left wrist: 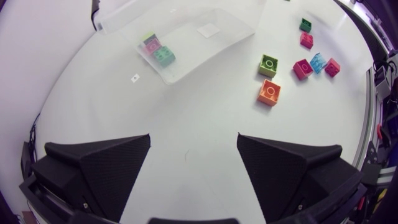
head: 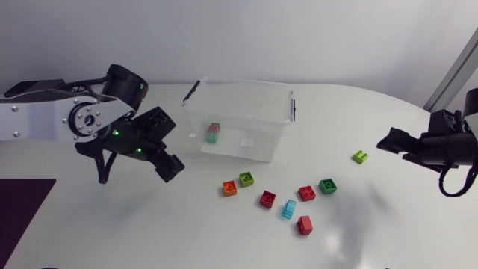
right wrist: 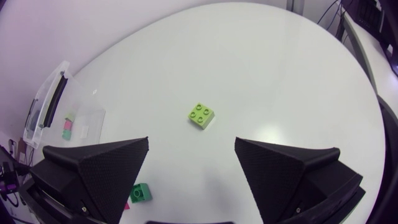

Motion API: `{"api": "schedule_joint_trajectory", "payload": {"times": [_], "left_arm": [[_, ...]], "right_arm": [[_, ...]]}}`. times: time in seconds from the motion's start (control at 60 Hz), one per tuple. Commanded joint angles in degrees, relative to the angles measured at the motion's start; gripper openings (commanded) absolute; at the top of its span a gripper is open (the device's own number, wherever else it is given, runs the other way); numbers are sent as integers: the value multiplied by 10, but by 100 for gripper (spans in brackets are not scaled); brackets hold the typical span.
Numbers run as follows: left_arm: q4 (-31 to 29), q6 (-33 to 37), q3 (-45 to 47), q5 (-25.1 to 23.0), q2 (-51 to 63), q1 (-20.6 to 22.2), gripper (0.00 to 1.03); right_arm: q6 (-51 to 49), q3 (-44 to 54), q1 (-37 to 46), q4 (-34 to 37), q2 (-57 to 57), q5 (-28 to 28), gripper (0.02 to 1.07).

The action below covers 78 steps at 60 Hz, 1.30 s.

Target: Place the duplo bricks in the container

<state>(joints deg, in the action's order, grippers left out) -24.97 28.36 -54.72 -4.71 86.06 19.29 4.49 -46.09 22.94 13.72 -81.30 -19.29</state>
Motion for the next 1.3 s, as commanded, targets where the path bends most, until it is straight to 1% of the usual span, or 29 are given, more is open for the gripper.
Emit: {"api": "schedule_joint_trajectory", "payload": {"times": [0.0, 0.033, 0.067, 0.083, 0.1, 0.117, 0.183, 0.233, 0.283, 0.3, 0.317, 0.333, 0.4, 0.433, 0.517, 0.65, 0.817, 1.067, 1.133, 1.167, 1.233, 1.25, 1.267, 1.283], "left_arm": [[3, 30, -22, -8, 26, 4, 97], [3, 39, -25, -9, 34, 8, 97], [3, 43, -27, -9, 41, 12, 97], [3, 46, -28, -10, 43, 13, 97], [3, 46, -28, -10, 44, 13, 97], [3, 51, -29, -13, 49, 15, 96], [3, 60, -35, -16, 64, 23, 96], [3, 65, -41, -17, 78, 28, 96], [0, 68, -48, -20, 92, 30, 96], [0, 70, -49, -20, 97, 31, 96], [0, 73, -54, -20, 109, 34, 96], [0, 74, -55, -20, 111, 35, 96], [1, 79, -60, -20, 124, 37, 96], [1, 81, -63, -20, 129, 37, 96], [1, 84, -71, -20, 143, 41, 96], [1, 85, -88, -20, 171, 48, 96], [-12, 82, -111, -20, 202, 58, 94], [-27, 86, -136, -19, 230, 72, 91], [-33, 87, -141, -19, 236, 74, 91], [-37, 87, -146, -19, 241, 75, 91], [-46, 87, -154, -19, 246, 77, 90], [-47, 87, -156, -19, 247, 77, 88], [-49, 87, -158, -19, 249, 77, 87], [-50, 87, -159, -19, 249, 77, 87]], "right_arm": [[1, -50, -3, 26, -57, -22, 102], [-16, -62, 2, 37, -74, -44, 102], [-61, -73, 11, 48, -88, -94, 102], [-67, -80, 16, 52, -94, -110, 102], [-67, -81, 17, 53, -96, -114, 102], [-68, -100, 19, 61, -114, -135, 102], [-91, -146, 24, 92, -156, -138, 102], [-122, -168, 18, 96, -171, -122, 102], [-175, -199, 5, 128, -191, -83, 102], [-217, -220, -1, 159, -205, -63, 102], [-263, -256, -7, 209, -228, -47, 102], [-266, -263, -7, 214, -233, -47, 102], [-322, -257, -11, 196, -231, -52, 102], [-337, -253, -18, 180, -232, -40, 102], [-369, -258, -40, 167, -252, 1, 102], [-421, -280, -55, 177, -300, 13, 102], [-450, -306, -57, 171, -352, 31, 100], [-473, -337, -40, 164, -391, 47, 98], [-478, -341, -40, 166, -396, 54, 91], [-482, -341, -42, 167, -396, 55, 85], [-483, -341, -45, 168, -396, 61, 65], [-482, -341, -47, 168, -396, 61, 55], [-481, -341, -47, 168, -396, 61, 48], [-479, -341, -48, 168, -396, 61, 46]]}}
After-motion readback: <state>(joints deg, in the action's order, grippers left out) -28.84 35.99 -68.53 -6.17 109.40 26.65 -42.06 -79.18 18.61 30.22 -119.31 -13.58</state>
